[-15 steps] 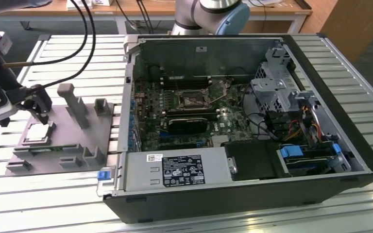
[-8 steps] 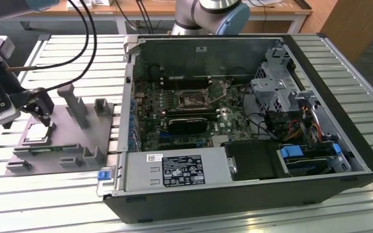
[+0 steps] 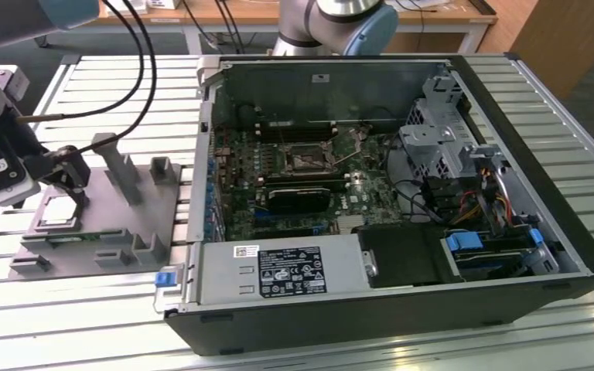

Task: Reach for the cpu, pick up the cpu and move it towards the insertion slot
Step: 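Pick up the cpu and move it towards the insertion slot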

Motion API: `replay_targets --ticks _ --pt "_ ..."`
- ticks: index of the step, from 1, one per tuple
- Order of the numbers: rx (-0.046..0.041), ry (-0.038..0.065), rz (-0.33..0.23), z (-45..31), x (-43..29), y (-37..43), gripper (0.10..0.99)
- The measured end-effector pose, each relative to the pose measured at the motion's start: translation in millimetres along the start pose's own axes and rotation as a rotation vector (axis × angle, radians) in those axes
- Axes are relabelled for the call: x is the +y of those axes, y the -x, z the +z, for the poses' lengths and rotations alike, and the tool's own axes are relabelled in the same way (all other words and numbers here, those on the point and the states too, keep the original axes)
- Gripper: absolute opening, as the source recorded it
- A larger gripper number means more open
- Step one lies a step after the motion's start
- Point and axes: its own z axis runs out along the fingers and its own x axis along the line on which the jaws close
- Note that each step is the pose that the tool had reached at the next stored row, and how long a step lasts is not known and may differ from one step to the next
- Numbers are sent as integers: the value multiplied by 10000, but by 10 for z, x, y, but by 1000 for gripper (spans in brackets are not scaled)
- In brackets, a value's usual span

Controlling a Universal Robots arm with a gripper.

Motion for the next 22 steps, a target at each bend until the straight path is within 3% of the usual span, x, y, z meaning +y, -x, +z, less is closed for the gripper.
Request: replay_targets --ticks 22 --pt "-3 3 26 384 105 -61 835"
